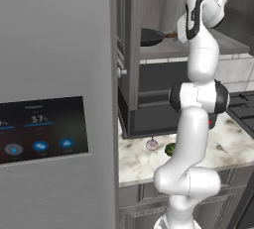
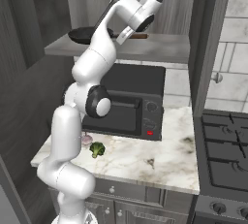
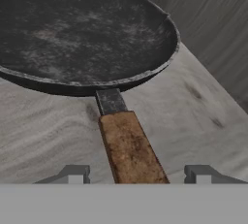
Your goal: Pick the pan from the cabinet and place it on the stove. Then turn on the stove burner for the pan.
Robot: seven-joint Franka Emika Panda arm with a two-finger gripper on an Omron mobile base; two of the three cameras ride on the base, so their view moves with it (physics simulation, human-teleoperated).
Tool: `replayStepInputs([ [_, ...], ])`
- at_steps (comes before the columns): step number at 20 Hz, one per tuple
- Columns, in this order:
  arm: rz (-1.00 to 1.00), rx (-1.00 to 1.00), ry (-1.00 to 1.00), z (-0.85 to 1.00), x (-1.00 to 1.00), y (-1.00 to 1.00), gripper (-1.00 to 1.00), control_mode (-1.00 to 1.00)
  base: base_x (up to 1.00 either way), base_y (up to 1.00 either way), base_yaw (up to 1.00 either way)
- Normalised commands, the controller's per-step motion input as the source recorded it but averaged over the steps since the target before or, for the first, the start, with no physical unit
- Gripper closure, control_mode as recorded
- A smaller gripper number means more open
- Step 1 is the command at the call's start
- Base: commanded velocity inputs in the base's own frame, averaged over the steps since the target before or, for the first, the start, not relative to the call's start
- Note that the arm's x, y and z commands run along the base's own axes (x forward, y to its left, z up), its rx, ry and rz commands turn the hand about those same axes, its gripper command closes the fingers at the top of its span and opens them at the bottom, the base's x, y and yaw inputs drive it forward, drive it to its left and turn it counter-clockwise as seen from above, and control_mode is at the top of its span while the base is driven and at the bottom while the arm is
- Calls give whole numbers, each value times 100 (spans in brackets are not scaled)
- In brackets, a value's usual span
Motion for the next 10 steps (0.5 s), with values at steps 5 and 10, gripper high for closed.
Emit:
replayStepInputs([
  [5, 2, 0, 9, -47, 4, 0, 100, -100, 0, 0, 0],
  [10, 1, 2, 1, -41, 0, -1, 100, -100, 0, 0, 0],
])
